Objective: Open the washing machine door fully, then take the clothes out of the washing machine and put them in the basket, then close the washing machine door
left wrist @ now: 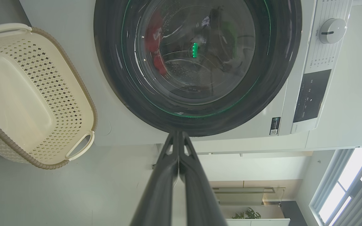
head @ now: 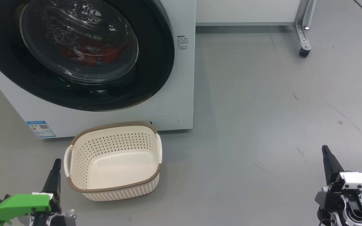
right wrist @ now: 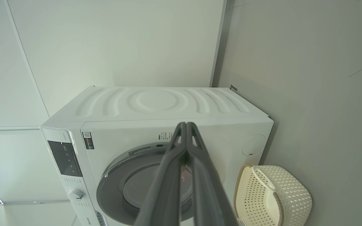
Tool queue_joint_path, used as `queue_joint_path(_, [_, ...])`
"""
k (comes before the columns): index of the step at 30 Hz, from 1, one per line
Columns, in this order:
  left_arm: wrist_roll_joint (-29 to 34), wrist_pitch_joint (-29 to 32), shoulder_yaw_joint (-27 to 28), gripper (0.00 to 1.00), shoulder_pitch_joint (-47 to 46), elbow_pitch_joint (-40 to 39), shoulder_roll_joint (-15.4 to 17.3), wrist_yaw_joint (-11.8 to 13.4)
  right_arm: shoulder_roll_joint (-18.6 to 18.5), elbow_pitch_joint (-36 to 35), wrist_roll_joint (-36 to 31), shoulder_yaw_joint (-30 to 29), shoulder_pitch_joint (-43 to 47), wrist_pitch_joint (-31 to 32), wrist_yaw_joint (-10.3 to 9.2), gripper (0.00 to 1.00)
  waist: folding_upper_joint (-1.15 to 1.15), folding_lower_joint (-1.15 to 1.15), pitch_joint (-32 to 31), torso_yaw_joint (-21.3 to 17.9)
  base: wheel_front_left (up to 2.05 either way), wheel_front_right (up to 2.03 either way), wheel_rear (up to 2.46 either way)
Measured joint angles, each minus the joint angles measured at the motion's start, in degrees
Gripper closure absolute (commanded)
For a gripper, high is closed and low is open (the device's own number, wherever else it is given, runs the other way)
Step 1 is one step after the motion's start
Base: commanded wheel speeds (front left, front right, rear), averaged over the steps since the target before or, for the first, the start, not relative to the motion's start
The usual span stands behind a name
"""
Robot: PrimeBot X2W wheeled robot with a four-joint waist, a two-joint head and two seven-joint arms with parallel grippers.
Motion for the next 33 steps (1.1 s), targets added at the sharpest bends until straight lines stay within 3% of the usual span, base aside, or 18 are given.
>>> queue_joint_path(30, [0.0,0.0,0.0,1.0,0.0,0.0,0.0,0.0,0.0,0.0,0.0,0.0,0.0,0.0,0.0,1.0,0.0,0.0,0.0,0.0,0.0,0.0,0.0])
queue_joint_path(31, [0.0,0.0,0.0,0.0,0.0,0.0,0.0,0.0,0.0,0.0,0.0,0.0,0.0,0.0,0.0,0.0,0.0,0.0,0.0,0.0,0.0,0.0,0.0])
queue_joint_path(33, [0.05,0.0,0.0,0.0,0.48,0.79,-0.36,0.04,0.31,0.78,-0.01,0.02,0.57,0.0,-0.04,0.0,0.0,0.0,0.0,0.0,0.0,0.0,0.0])
